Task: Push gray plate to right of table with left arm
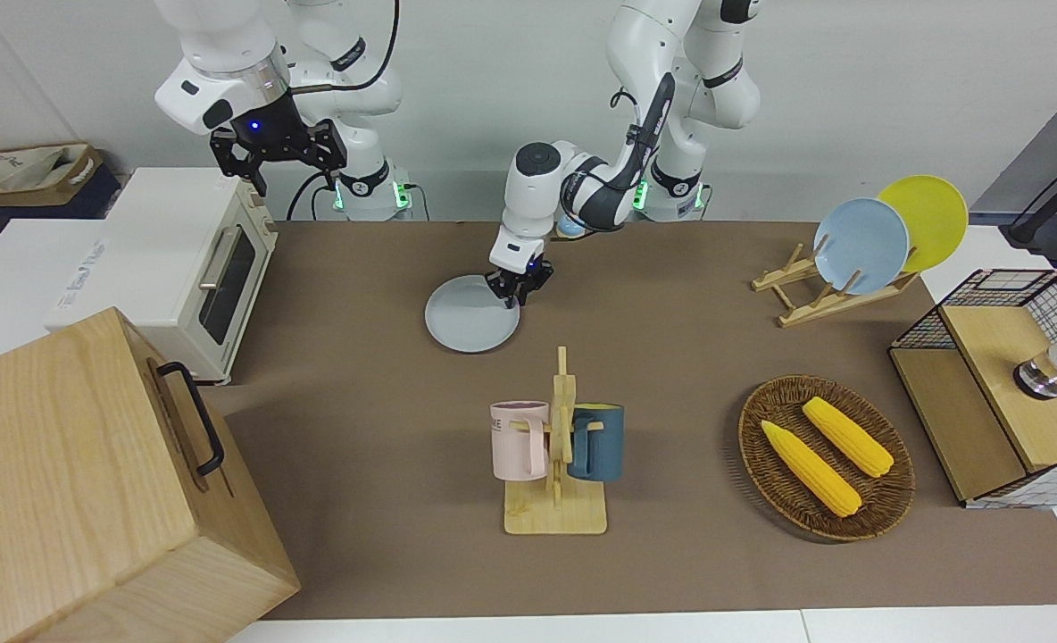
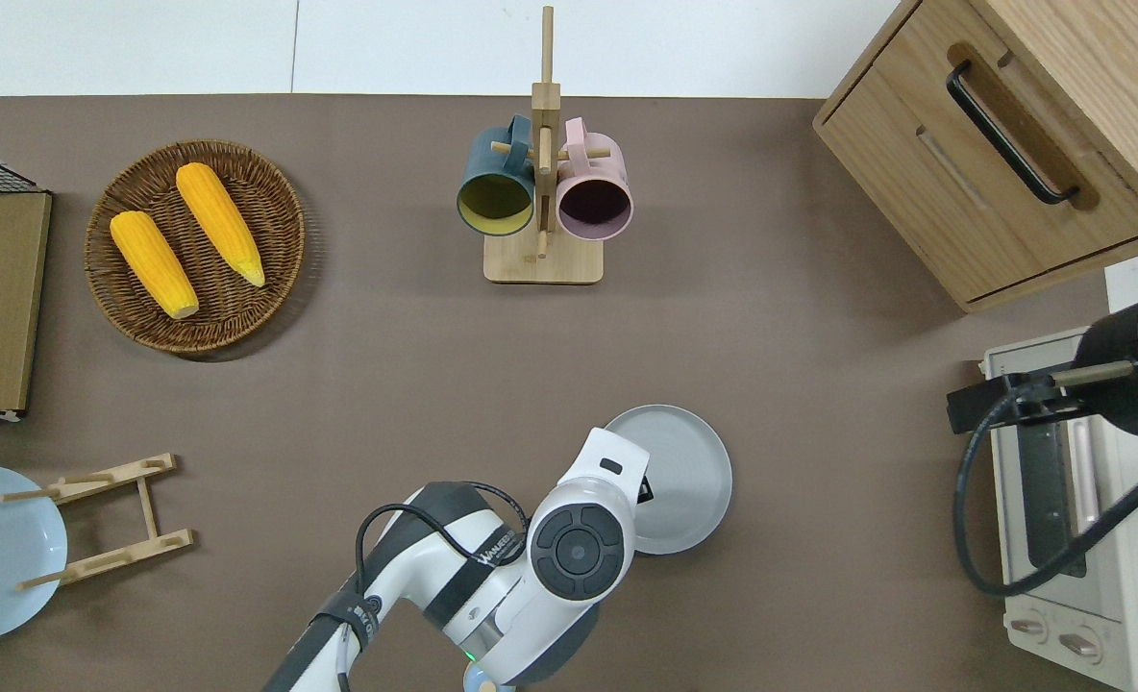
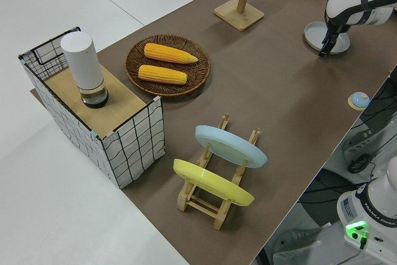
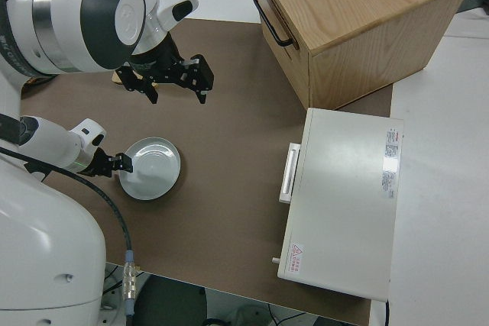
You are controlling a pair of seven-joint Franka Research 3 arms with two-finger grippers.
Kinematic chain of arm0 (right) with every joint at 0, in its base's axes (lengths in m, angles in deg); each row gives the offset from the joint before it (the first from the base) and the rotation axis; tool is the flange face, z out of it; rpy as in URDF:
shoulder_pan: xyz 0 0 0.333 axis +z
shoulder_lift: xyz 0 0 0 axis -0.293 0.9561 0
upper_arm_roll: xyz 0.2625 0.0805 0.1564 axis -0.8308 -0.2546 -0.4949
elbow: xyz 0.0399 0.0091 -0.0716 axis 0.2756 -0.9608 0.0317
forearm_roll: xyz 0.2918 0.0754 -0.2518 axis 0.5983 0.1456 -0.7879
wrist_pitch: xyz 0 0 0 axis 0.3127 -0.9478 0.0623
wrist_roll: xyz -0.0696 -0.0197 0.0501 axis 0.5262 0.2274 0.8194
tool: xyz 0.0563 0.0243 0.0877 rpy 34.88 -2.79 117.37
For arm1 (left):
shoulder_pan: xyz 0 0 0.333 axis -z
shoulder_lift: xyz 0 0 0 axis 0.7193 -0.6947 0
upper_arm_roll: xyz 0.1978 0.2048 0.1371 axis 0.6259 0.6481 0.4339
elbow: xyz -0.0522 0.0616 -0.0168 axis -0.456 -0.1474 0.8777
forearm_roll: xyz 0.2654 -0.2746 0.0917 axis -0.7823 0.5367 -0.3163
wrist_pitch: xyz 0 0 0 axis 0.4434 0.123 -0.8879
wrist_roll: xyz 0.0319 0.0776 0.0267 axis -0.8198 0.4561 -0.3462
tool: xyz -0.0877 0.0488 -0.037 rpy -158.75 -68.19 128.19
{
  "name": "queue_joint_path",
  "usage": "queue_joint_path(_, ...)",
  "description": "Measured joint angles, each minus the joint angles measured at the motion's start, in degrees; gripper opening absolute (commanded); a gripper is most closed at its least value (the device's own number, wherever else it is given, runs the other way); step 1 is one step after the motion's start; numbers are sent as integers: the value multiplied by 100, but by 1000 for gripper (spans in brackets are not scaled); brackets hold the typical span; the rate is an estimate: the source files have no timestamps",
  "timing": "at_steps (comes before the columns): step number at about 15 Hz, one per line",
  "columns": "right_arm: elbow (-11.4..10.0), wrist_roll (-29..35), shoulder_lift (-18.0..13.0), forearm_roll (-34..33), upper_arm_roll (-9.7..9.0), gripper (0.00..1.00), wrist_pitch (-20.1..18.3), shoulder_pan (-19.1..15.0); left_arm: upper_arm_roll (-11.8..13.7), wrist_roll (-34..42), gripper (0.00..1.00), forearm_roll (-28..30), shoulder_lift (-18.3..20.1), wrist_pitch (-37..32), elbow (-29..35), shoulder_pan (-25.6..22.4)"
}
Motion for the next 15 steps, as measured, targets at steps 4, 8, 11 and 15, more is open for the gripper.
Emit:
queue_joint_path(4,0,0,0,0,0,983,0,0,63,642,1000,-18,200,-928,-429,-118)
queue_joint_path(8,0,0,0,0,0,983,0,0,119,1796,1000,-17,686,-2108,-756,-603)
queue_joint_path(11,0,0,0,0,0,983,0,0,144,2644,1000,-16,1085,-2996,-925,-998)
queue_joint_path(15,0,0,0,0,0,983,0,0,222,4039,1000,121,1652,-3954,-1100,-1880)
